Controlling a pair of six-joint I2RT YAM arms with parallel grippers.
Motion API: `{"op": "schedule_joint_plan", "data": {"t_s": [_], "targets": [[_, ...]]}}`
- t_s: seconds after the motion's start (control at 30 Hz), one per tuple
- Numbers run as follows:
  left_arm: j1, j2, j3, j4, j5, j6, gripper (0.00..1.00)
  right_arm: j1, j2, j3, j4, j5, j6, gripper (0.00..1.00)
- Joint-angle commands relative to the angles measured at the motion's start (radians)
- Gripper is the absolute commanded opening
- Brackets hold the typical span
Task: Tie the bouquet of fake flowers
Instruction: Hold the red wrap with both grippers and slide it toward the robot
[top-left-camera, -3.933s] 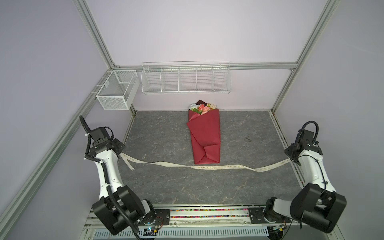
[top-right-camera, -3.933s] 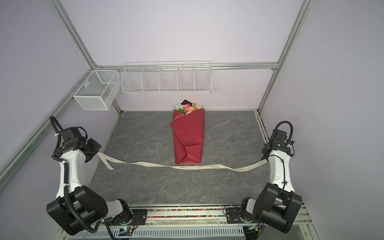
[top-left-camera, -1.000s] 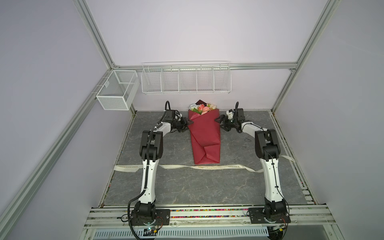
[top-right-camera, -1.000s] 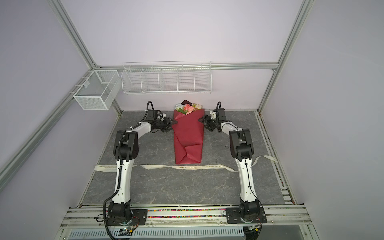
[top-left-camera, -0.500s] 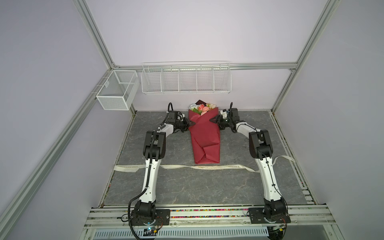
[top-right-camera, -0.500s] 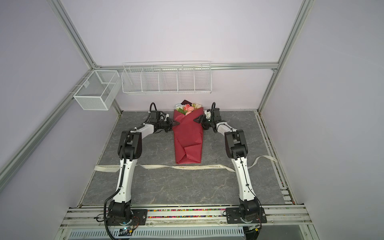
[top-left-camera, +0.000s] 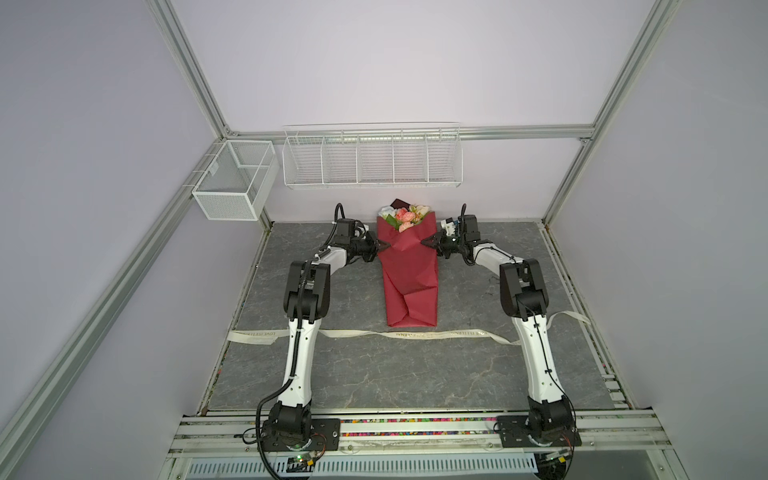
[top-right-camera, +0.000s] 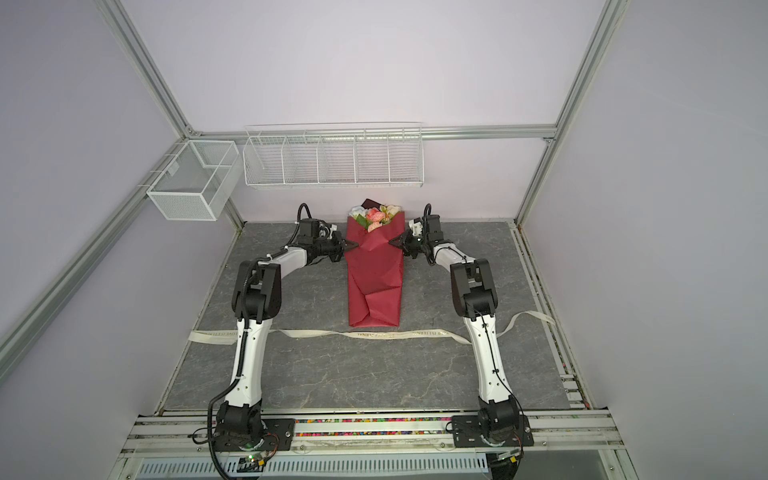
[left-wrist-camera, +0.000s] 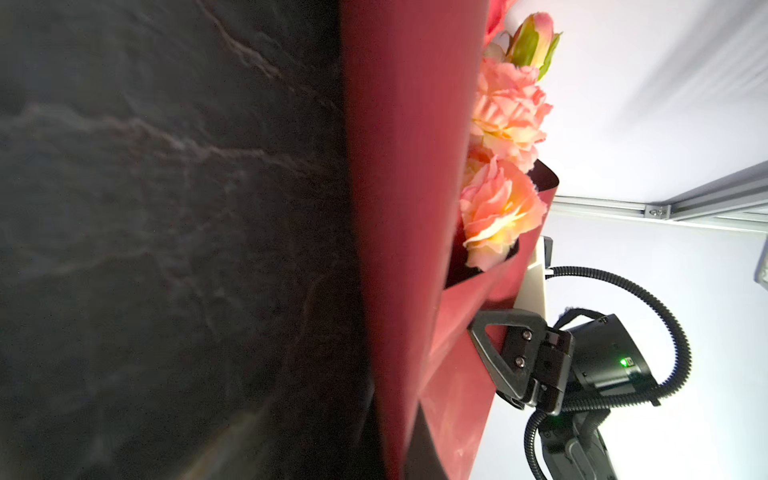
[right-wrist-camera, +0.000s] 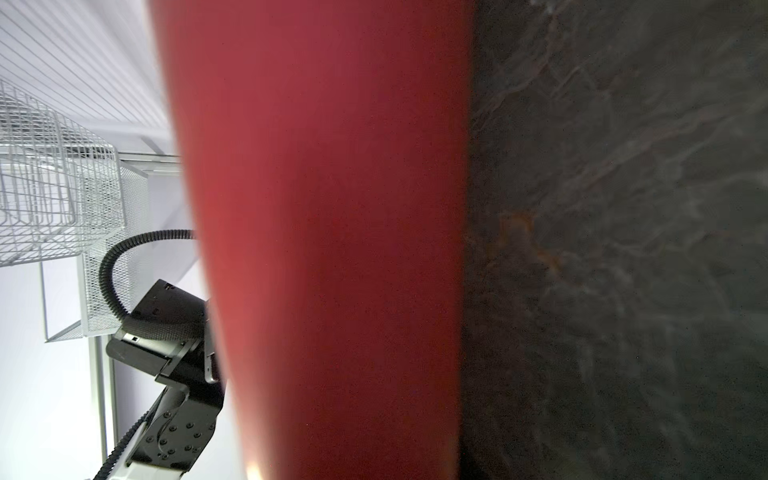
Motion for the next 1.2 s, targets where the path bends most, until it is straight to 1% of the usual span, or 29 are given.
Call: {"op": "schedule_joint_plan", "data": {"t_s": [0.0, 0.23, 0.5, 0.6, 0.7, 0.97, 1.07, 1.17], "targets": [[-0.007, -0.11, -0.056, 0.072, 0.002, -0.026, 0.0, 0.005, -0.131, -0.071, 0.101, -0.017, 0.036, 0.23], [-0.013, -0.232, -0.21, 0.113, -0.003, -0.03, 0.0, 0.015, -0.264, -0.266, 0.216, -0.016, 0.079, 0.2], [-0.028, -0.426, -0.475, 0.144, -0.035, 0.014, 0.0, 0.054, -0.446, -0.542, 0.309, 0.019, 0.092, 0.19], [-0.033, -0.506, -0.589, 0.152, -0.059, 0.034, 0.0, 0.078, -0.534, -0.677, 0.346, 0.064, 0.088, 0.19], [-0.04, -0.57, -0.701, 0.185, -0.067, 0.039, 0.0, 0.103, -0.595, -0.783, 0.358, 0.081, 0.066, 0.19], [-0.081, -0.686, -0.953, 0.262, -0.106, 0.054, 0.0, 0.152, -0.735, -1.042, 0.403, 0.164, 0.038, 0.19], [-0.098, -0.696, -1.025, 0.311, -0.121, 0.047, 0.0, 0.16, -0.759, -1.131, 0.432, 0.18, 0.038, 0.19], [-0.108, -0.689, -1.077, 0.375, -0.131, 0.026, 0.0, 0.163, -0.76, -1.173, 0.444, 0.186, 0.031, 0.19]]}}
